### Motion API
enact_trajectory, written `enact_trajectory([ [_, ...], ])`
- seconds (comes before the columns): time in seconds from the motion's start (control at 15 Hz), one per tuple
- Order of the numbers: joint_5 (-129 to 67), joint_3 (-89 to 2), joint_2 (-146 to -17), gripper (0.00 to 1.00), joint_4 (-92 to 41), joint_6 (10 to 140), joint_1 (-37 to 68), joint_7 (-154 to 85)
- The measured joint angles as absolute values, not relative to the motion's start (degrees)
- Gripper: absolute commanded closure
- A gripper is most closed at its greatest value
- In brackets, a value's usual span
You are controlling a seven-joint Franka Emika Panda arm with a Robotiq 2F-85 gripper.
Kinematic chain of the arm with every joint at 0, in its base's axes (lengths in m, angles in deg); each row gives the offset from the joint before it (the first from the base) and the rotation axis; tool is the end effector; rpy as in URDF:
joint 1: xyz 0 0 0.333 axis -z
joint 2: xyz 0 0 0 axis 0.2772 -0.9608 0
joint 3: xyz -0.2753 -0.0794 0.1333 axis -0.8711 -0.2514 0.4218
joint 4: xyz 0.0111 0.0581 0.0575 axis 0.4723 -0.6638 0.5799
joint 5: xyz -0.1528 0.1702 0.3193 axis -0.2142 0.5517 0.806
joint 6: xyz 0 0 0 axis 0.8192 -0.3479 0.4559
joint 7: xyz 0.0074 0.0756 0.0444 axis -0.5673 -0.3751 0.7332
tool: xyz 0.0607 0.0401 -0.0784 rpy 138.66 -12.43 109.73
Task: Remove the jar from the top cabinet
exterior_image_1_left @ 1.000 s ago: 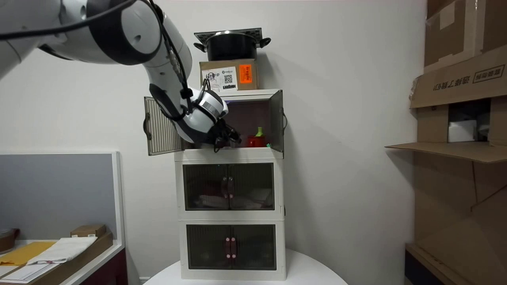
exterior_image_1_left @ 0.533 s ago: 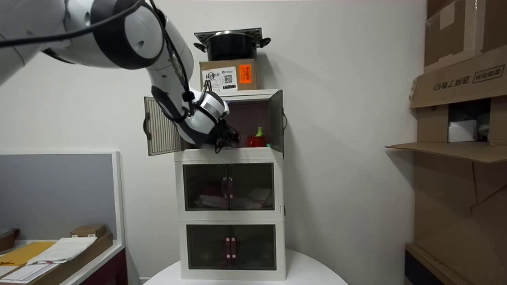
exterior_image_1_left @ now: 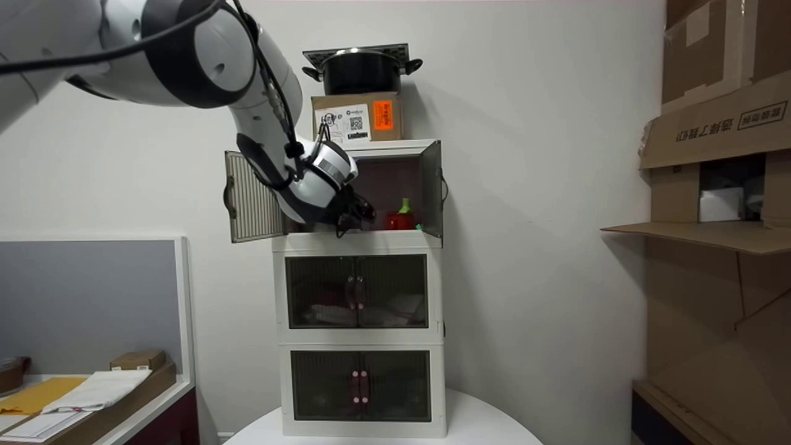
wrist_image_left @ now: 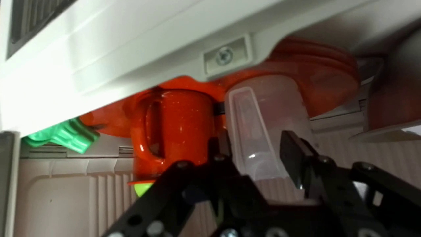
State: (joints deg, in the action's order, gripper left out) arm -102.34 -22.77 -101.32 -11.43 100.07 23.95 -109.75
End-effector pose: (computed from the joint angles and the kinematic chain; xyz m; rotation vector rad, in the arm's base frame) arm 0.7517 0.1061 0.4307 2.6719 -0.4232 1.5331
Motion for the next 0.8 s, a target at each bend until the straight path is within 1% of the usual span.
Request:
enact_trajectory([
  [0.13,-102.34,-22.73,-100.93,0.6,-11.43,100.09,23.93,-109.75],
  [0.2,-102.34,-22.68,-100.69,0.81,-11.46,100.09,23.93,-109.75],
  [0.27,-102.34,-22.65,-100.42,0.84,-11.53,100.09,23.93,-109.75],
  [0.33,-102.34,-22.65,-100.05,0.92,-11.72,100.07,23.93,-109.75],
  [0.53,-102.34,-22.61,-98.86,0.88,-12.63,100.02,23.94,-109.75],
  [0.8,-102.34,-22.62,-97.09,0.88,-15.23,100.0,24.06,-109.75],
])
